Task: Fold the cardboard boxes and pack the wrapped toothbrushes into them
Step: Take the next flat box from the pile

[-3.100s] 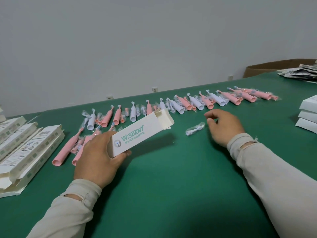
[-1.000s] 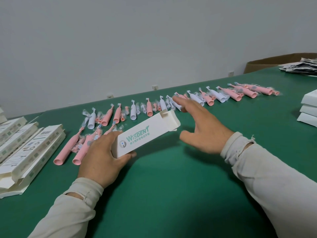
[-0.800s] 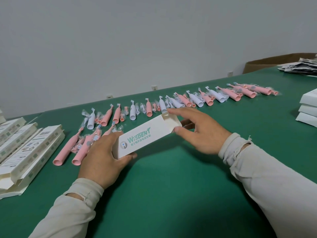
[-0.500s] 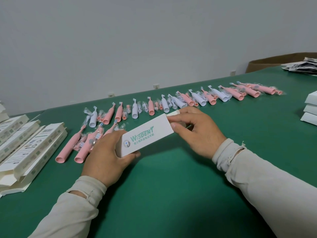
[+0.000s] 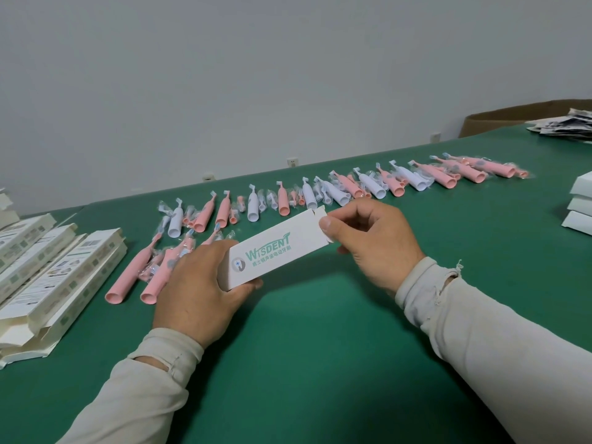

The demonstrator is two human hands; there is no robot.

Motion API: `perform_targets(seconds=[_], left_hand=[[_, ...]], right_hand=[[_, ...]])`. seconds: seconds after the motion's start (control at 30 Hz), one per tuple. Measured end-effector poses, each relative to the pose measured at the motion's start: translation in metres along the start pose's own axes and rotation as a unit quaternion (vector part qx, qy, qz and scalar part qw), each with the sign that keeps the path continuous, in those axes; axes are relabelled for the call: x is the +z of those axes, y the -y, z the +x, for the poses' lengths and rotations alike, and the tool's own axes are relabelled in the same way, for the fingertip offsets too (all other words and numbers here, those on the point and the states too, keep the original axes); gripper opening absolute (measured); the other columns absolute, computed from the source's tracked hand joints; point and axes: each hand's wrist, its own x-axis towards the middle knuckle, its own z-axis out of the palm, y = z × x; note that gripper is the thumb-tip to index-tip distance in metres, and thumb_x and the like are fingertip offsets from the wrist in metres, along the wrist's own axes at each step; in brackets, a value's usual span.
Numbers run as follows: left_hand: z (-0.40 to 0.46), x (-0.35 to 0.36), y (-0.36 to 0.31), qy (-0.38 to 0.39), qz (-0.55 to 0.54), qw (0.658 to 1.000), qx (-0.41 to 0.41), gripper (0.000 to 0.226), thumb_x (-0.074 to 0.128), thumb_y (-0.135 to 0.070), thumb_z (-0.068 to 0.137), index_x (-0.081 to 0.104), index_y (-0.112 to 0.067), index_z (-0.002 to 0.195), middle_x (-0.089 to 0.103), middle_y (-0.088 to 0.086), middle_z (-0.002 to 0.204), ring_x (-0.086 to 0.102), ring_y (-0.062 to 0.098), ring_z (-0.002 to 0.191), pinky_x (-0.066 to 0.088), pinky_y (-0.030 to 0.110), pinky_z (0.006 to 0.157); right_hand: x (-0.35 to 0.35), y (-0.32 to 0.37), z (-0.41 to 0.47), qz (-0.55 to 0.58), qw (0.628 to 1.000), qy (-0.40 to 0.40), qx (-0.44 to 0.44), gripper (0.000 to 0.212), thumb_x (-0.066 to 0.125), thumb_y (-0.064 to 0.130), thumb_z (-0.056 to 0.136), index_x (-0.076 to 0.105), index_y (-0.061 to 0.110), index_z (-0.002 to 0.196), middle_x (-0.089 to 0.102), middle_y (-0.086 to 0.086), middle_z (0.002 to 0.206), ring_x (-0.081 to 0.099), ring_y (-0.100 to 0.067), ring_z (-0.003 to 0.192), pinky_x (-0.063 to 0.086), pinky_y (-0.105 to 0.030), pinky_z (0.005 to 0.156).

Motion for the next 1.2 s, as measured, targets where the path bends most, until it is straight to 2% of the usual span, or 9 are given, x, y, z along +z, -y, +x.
perform_targets(seconds=[0.23, 0.4, 0.53, 0.63, 0.8, 0.9, 1.0, 1.07, 1.2], left_hand=[[0.0, 0.0, -0.008, 0.0, 0.03, 1.0, 0.002, 0.056, 0.073, -0.058, 0.075, 0.054, -0.036, 0.122, 0.057, -0.014, 0.102, 0.049, 0.015, 0.092, 0.04, 0.034, 0.07], [-0.005, 0.004, -0.016, 0.014, -0.03, 0.999, 0.028, 0.064, 0.079, -0.041, 0.078, 0.048, -0.032, 0.133, 0.053, -0.02, 0.111, 0.05, 0.006, 0.096, 0.038, 0.024, 0.074], [-0.009, 0.013, -0.029, 0.041, -0.168, 0.985, -0.008, 0.055, 0.081, -0.022, 0.077, 0.052, -0.032, 0.123, 0.061, -0.022, 0.113, 0.06, -0.001, 0.099, 0.046, 0.025, 0.085], [-0.008, 0.016, -0.035, 0.013, -0.216, 0.976, -0.022, 0.041, 0.08, -0.022, 0.08, 0.057, -0.035, 0.11, 0.059, -0.031, 0.098, 0.058, -0.022, 0.084, 0.047, 0.01, 0.067], [-0.007, 0.013, -0.042, 0.092, -0.316, 0.944, 0.005, 0.039, 0.077, -0.007, 0.082, 0.069, -0.031, 0.111, 0.075, -0.016, 0.103, 0.07, 0.002, 0.094, 0.054, 0.015, 0.077], [-0.013, 0.016, -0.045, 0.219, -0.478, 0.85, 0.022, 0.059, 0.078, -0.011, 0.082, 0.059, -0.024, 0.135, 0.069, 0.008, 0.124, 0.063, 0.035, 0.117, 0.055, 0.052, 0.095], [-0.017, 0.019, -0.05, 0.229, -0.618, 0.752, -0.012, 0.059, 0.07, -0.02, 0.082, 0.056, -0.02, 0.139, 0.062, 0.02, 0.132, 0.054, 0.045, 0.126, 0.044, 0.07, 0.097], [-0.017, 0.019, -0.061, 0.179, -0.593, 0.784, -0.027, 0.042, 0.068, -0.022, 0.084, 0.066, -0.024, 0.126, 0.07, 0.01, 0.123, 0.065, 0.028, 0.117, 0.06, 0.05, 0.082], [-0.011, 0.022, -0.088, 0.146, -0.516, 0.844, -0.021, 0.041, 0.069, -0.031, 0.071, 0.07, -0.021, 0.11, 0.076, -0.004, 0.104, 0.072, 0.012, 0.095, 0.059, 0.028, 0.068]], right_hand=[[0.006, -0.005, -0.003, 0.012, 1.0, -0.006, 0.002, 0.008, 0.074, 0.02, 0.088, 0.077, 0.026, 0.084, 0.075, 0.01, 0.082, 0.063, -0.001, 0.072, 0.057, -0.036, 0.076], [0.029, -0.008, -0.013, 0.087, 0.994, 0.059, 0.01, 0.052, 0.066, 0.026, 0.087, 0.051, 0.063, 0.12, 0.07, 0.003, 0.115, 0.069, -0.01, 0.088, 0.058, -0.033, 0.085], [0.025, -0.002, -0.011, -0.063, 0.998, -0.016, -0.01, 0.06, 0.056, 0.027, 0.099, 0.029, 0.047, 0.148, 0.047, 0.012, 0.145, 0.064, -0.012, 0.107, 0.054, -0.032, 0.092], [0.009, 0.013, -0.018, -0.398, 0.905, -0.025, -0.149, 0.066, 0.058, 0.024, 0.093, 0.03, 0.034, 0.152, 0.023, 0.003, 0.159, 0.043, -0.025, 0.135, 0.044, -0.046, 0.108], [0.023, 0.036, -0.047, -0.578, 0.712, 0.243, -0.317, 0.053, 0.058, 0.018, 0.09, 0.048, 0.022, 0.143, 0.048, -0.003, 0.144, 0.059, -0.026, 0.104, 0.053, -0.04, 0.079], [0.017, 0.044, -0.053, -0.647, 0.662, 0.197, -0.322, 0.043, 0.03, 0.026, 0.098, 0.057, 0.024, 0.131, 0.057, 0.004, 0.133, 0.062, -0.021, 0.091, 0.051, -0.037, 0.068], [-0.011, 0.053, -0.051, -0.61, 0.705, 0.106, -0.346, 0.037, 0.041, 0.019, 0.095, 0.068, 0.016, 0.12, 0.067, -0.003, 0.125, 0.067, -0.027, 0.078, 0.05, -0.034, 0.052], [-0.044, 0.056, -0.045, -0.59, 0.725, 0.035, -0.355, 0.029, 0.056, 0.012, 0.089, 0.071, 0.01, 0.113, 0.07, -0.009, 0.121, 0.068, -0.031, 0.071, 0.052, -0.035, 0.048], [-0.142, 0.056, -0.021, -0.656, 0.711, -0.092, -0.234, 0.035, 0.073, 0.005, 0.08, 0.07, 0.011, 0.114, 0.069, -0.009, 0.124, 0.069, -0.035, 0.076, 0.055, -0.038, 0.053]])
